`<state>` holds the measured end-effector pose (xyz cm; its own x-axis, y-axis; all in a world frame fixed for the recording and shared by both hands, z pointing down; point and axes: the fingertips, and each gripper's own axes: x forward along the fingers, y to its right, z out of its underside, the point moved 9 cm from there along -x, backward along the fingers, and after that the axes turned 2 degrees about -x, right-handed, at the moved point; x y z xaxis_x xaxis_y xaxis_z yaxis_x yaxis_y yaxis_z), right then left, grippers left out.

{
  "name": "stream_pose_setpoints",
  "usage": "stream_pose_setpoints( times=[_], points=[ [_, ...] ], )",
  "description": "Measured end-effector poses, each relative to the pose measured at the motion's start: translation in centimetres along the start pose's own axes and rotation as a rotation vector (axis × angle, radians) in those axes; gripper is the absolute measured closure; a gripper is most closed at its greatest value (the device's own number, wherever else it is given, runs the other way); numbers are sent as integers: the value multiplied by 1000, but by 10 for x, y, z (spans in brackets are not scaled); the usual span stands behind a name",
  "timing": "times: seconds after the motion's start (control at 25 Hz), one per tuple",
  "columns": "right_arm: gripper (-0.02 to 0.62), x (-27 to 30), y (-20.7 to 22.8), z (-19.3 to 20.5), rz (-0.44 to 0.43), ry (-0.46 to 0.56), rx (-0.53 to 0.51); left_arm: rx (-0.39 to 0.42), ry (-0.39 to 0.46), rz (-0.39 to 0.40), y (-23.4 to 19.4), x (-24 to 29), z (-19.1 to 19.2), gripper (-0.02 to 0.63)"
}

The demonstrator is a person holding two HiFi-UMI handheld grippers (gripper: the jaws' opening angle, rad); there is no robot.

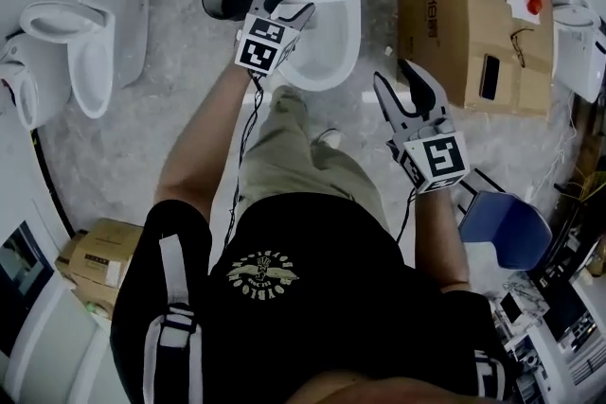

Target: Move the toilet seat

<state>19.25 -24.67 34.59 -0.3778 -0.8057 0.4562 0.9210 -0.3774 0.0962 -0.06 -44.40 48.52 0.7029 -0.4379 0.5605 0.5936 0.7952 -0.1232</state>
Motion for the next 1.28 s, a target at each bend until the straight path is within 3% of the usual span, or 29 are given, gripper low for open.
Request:
stream_pose_setpoints(
  times=[0.16,0.32,0.68,0.8,0.96,1.12,1.28],
  points=[
    [413,-29,5,54,-24,-19,-20,-31,-21,-27,59,-5,80,365],
    [413,-40,8,105,-50,-44,4,-146,-62,-15,97,-2,159,368],
    [413,14,-3,213,-123,-118,38,-113,-286,1,131,47,305,374],
    [413,36,-4,237,-143,-122,32,-135,-321,-5,130,64,335,391],
    [413,52,-8,266,-169,-156,20,-105,-363,-17,133,84,367,405],
    [413,59,-13,296,-195,-196,21,-77,-375,-48,134,103,389,408],
    [413,61,-23,319,-208,-232,37,-109,-399,-91,129,115,403,425]
  ],
)
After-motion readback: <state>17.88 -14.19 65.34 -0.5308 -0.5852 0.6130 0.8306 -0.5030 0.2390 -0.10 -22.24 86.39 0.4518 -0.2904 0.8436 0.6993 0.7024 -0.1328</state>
